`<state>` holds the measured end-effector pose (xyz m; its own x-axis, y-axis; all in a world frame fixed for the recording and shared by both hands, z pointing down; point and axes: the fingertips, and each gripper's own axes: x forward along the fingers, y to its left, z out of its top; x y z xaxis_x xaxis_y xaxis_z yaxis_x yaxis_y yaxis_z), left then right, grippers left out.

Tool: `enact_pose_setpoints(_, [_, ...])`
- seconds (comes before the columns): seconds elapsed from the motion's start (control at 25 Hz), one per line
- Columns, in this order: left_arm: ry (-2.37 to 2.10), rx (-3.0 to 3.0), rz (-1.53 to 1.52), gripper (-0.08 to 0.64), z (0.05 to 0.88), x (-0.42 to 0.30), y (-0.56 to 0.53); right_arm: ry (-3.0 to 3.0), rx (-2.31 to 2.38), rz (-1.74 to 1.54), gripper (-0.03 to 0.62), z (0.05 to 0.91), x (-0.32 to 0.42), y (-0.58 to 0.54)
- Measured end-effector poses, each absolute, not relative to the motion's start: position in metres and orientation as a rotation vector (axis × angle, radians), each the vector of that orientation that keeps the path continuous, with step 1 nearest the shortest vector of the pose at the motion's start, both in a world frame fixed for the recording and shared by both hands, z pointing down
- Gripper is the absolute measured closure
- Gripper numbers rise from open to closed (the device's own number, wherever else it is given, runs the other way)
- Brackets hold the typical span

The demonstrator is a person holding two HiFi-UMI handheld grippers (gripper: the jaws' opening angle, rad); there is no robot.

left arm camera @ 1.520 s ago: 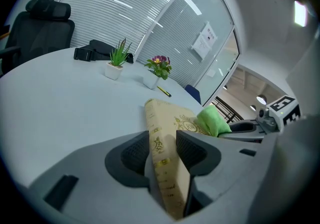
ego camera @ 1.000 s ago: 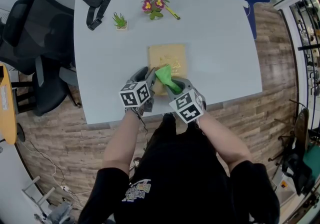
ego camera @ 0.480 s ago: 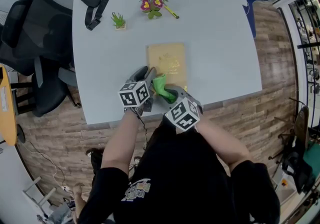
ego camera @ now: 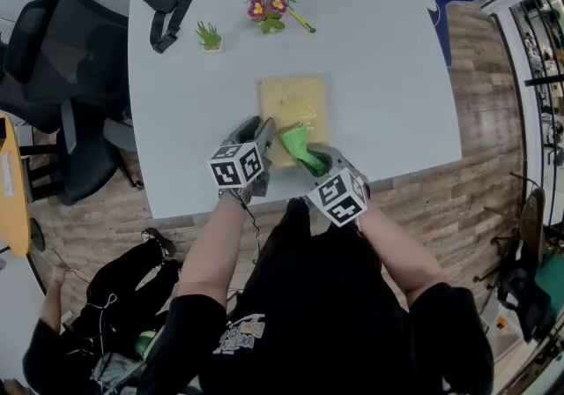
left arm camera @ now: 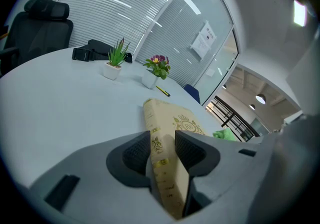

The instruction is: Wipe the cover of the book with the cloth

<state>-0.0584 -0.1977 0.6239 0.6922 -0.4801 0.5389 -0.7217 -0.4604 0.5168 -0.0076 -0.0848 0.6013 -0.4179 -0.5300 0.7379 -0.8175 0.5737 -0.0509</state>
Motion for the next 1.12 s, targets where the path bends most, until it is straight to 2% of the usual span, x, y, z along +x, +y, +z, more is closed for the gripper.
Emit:
enact_pose_setpoints(0.76, [-0.942,2.146,0.433,0.403,0.623,-0.06,-0.198,-2.006,1.358,0.665,0.494,0.606,0.074,-0.109])
enact_pose_setpoints(1.12, [-0.985,2.178,0.442,0.403,0.608,-0.064,-0.194,-2.048,1.447,0.694,0.494,0.581,0.097,-0.122])
